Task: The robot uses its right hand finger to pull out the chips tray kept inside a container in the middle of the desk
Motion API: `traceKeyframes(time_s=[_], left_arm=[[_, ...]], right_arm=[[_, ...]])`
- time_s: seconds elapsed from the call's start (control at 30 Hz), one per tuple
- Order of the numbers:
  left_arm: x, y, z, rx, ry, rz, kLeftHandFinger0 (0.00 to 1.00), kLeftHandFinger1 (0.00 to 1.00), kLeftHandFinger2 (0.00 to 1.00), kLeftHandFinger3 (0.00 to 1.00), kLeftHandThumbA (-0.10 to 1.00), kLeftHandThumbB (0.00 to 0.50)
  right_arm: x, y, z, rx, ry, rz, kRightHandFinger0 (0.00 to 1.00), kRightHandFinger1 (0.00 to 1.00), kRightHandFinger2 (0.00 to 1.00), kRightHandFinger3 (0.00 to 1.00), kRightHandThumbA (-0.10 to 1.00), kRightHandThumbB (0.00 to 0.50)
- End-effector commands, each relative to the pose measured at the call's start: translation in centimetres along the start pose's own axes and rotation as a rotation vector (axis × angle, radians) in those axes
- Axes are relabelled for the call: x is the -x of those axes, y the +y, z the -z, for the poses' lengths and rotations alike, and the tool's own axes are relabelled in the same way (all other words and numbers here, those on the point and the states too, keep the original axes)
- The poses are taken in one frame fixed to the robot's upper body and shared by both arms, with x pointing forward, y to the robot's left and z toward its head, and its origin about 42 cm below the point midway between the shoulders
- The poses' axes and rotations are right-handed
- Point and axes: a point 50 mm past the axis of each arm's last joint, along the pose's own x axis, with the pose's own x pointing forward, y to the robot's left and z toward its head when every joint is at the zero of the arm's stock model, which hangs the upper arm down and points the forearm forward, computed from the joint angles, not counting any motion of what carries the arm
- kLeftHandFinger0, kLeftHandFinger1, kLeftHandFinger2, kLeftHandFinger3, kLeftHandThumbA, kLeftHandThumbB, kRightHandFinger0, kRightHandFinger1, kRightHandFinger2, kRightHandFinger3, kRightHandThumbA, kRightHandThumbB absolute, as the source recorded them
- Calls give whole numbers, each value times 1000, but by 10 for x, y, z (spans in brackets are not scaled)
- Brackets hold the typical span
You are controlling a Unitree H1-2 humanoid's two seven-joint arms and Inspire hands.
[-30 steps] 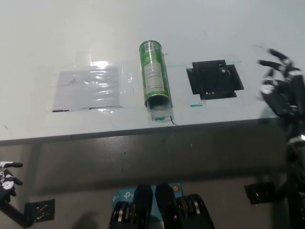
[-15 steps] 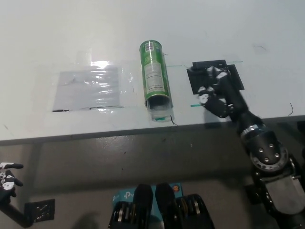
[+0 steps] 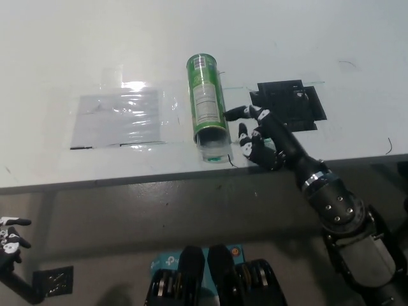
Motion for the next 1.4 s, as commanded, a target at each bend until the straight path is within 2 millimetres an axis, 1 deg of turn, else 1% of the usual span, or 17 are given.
traceKeyframes(time_s=[0.0,0.2,0.33,0.37,0.4,0.57,0.6,0.73,0.77,0.8,0.97,1.03,1.1,1.17,1.2,1.27,1.37], left_arm=[[0,8,-15,-31,-41,13,236,262,360,561,159,0],[-3,12,-22,-61,-54,18,231,258,355,571,211,0],[-2,13,-23,-58,-52,14,240,262,355,565,193,0],[-3,13,-23,-59,-60,23,249,266,356,564,152,0],[-3,13,-23,-53,-62,19,232,256,349,554,132,0],[-4,13,-24,-56,-65,21,230,261,360,561,129,0],[-4,13,-24,-55,-70,24,223,256,352,556,128,0],[-3,14,-25,-65,-68,18,225,259,358,556,129,0],[-3,14,-25,-61,-61,16,236,268,365,566,133,0],[-3,14,-26,-58,-58,15,237,267,362,568,138,0],[-4,14,-26,-63,-68,16,235,261,353,558,133,0],[-3,14,-27,-56,-67,14,231,259,349,553,131,0],[-3,14,-27,-49,-58,12,230,260,349,550,131,0],[-3,14,-27,-52,-62,14,232,263,356,559,137,0],[-3,15,-29,-57,-68,13,231,264,360,562,138,0],[-3,15,-29,-58,-65,9,239,273,369,571,142,0],[-4,16,-30,-49,-67,8,234,268,361,563,151,0]], right_arm=[[-15,-7,-18,100,-130,-41,0,0,699,702,-100,194],[-16,6,-5,117,-122,-107,0,44,686,697,-100,173],[-19,11,-1,143,-126,-123,0,26,689,673,-100,171],[-19,12,0,152,-134,-130,3,41,699,692,-100,171],[-21,11,1,168,-135,-140,31,86,704,704,-100,162],[-26,5,8,195,-125,-133,35,104,722,725,-100,165],[-26,5,8,208,-119,-123,1,55,718,720,-100,174],[-26,5,11,224,-120,-119,0,6,685,696,-100,164],[-26,5,12,231,-120,-123,45,67,691,696,-100,164],[-24,6,14,237,-115,-129,81,113,690,697,-100,162],[-16,10,24,243,-90,-142,112,139,690,692,-100,172],[-7,14,27,264,-78,-167,111,151,716,728,-100,176],[1,17,30,281,-79,-174,69,111,715,717,-100,186],[5,18,31,270,-72,-178,71,122,717,716,-100,180],[9,20,32,255,-71,-176,1,72,709,705,-100,179],[18,22,32,233,-53,-182,0,6,703,703,-100,179],[32,26,31,216,-52,-187,0,32,730,724,-100,182]])
